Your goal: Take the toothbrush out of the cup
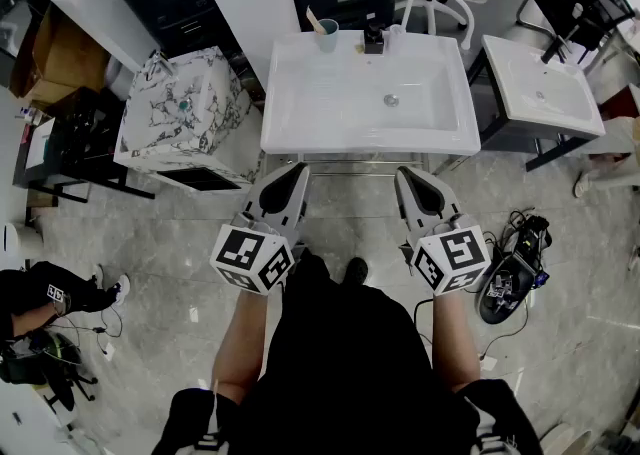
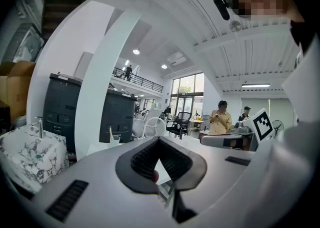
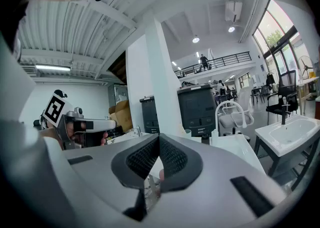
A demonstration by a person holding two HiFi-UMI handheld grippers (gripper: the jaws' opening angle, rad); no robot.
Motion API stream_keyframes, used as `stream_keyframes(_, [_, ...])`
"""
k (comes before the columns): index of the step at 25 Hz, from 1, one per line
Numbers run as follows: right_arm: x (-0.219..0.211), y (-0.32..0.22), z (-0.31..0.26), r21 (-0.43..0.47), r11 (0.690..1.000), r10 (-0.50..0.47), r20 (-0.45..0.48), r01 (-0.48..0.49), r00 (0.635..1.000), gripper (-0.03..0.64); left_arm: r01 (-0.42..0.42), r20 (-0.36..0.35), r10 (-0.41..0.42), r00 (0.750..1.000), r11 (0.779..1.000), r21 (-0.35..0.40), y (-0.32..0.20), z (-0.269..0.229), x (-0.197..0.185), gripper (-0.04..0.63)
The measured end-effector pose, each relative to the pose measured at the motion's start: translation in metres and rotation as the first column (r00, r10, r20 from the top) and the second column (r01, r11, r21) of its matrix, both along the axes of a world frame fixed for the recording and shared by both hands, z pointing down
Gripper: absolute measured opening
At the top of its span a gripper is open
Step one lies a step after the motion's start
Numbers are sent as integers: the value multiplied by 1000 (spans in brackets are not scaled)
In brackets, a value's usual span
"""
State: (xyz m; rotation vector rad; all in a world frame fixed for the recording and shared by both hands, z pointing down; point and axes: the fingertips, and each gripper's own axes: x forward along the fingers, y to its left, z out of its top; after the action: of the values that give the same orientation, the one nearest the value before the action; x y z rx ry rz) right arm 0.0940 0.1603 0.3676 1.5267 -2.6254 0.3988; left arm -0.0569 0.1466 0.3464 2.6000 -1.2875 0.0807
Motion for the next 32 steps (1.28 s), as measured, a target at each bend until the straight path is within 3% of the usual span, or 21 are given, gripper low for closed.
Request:
stream_keyframes(8, [1, -5, 0, 3, 1000, -7, -19, 8, 1000, 31, 14, 2, -14, 1000, 1000, -8, -6, 3, 1, 12])
stream_keyframes(17, [-9, -3, -3, 26, 996, -85, -16, 86, 996, 32, 22, 23, -21, 1000, 1000, -17, -8, 7, 2, 12])
stream_keyframes(22, [-22, -6, 0, 55, 987, -146, -62, 149, 987, 32, 23, 36, -22, 999, 999, -30, -14, 13, -5, 12])
stream_keyframes(32, [-30, -47, 6, 32, 995, -93, -55, 95, 994, 32, -1, 21, 3, 1000, 999, -53, -62, 26, -22, 12])
